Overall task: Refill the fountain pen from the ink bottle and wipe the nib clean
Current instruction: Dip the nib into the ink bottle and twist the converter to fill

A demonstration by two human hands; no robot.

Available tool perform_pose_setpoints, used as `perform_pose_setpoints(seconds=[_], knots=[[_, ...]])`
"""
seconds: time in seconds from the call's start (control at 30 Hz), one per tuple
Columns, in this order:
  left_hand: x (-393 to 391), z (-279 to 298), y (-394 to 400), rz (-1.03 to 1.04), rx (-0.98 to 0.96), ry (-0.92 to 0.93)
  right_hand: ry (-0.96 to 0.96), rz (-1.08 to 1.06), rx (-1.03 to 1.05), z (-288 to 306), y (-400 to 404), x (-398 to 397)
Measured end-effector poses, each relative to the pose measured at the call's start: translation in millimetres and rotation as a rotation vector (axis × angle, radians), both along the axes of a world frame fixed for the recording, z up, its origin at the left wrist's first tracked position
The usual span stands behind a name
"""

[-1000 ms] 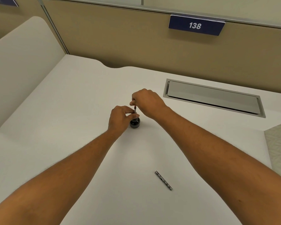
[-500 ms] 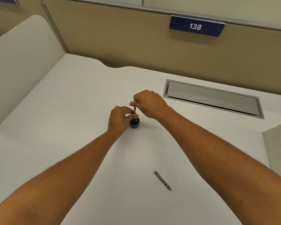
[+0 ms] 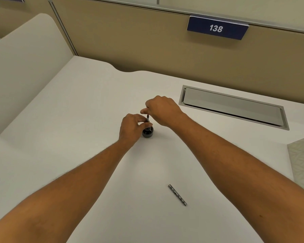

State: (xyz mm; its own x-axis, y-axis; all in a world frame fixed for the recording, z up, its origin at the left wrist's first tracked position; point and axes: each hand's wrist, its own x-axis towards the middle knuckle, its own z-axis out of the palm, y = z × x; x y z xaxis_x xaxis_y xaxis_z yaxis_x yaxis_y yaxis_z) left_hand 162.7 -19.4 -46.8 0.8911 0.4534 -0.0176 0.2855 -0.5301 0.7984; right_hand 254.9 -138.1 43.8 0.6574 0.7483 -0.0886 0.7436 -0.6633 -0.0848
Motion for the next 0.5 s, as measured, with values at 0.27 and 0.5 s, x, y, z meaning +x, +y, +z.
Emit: perform_pose_setpoints(seconds=[0.27, 0.5], knots=[[-0.2, -0.2, 0.5, -0.017, 0.022, -0.003, 0.081, 0.078, -0.007, 6.3, -4.4, 9.8], [-0.2, -0.6, 1.6, -0.013, 0.015, -0.009, 0.002, 0.012, -0.037, 2.9, -3.6, 3.4]])
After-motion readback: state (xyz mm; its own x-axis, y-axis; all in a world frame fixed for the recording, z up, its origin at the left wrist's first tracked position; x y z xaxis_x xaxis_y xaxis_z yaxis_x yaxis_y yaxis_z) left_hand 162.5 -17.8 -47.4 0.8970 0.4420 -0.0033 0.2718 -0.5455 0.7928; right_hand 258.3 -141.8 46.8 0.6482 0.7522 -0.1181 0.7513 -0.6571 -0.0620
